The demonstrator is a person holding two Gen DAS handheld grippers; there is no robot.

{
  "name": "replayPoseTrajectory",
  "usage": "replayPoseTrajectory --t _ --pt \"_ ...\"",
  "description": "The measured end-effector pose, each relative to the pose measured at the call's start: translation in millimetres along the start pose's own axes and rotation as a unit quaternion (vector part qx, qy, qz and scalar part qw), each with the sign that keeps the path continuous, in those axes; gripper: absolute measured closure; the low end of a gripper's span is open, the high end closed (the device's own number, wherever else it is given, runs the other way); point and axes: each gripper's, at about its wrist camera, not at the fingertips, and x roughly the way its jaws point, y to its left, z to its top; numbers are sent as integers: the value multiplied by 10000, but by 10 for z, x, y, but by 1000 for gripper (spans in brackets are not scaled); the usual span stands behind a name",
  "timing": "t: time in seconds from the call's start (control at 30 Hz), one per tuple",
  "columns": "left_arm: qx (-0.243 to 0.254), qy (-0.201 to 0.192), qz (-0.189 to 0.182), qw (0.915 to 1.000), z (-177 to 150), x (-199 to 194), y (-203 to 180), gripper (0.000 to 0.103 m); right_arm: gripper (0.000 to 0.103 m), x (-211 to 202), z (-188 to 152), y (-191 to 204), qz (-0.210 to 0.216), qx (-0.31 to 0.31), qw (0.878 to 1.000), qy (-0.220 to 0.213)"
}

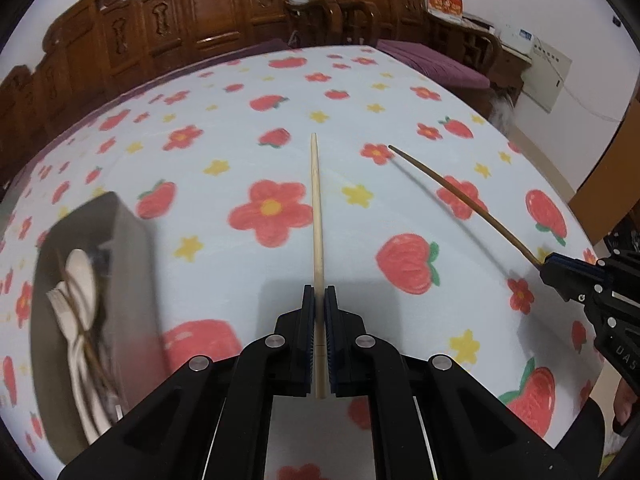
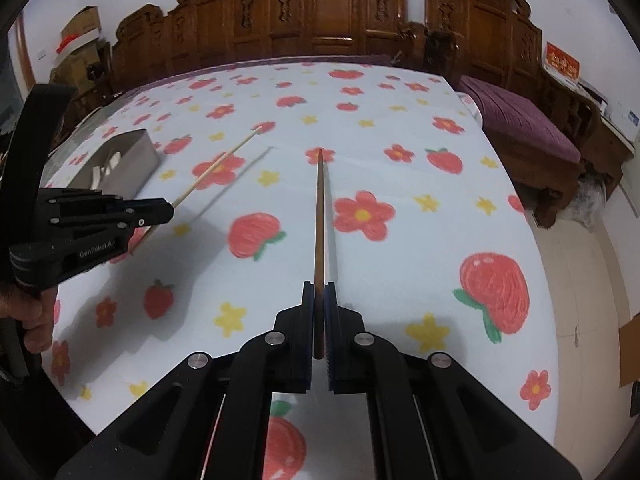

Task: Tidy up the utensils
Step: 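Grasp the light wooden chopstick with the left tool while the right tool holds the dark chopstick, then carry the light chopstick into the tray and open the left tool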

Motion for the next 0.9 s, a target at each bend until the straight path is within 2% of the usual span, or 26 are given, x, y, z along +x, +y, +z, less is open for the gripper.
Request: replayPoseTrajectory --t 0.4,0.9 --pt "47 -331 135 9993 -48 -454 232 99 97 -244 114 321 176 -287 9990 -302" --pt "-227 -538 234 9980 -290 -941 803 99 97 -430 131 807 435 -715 9956 -431"
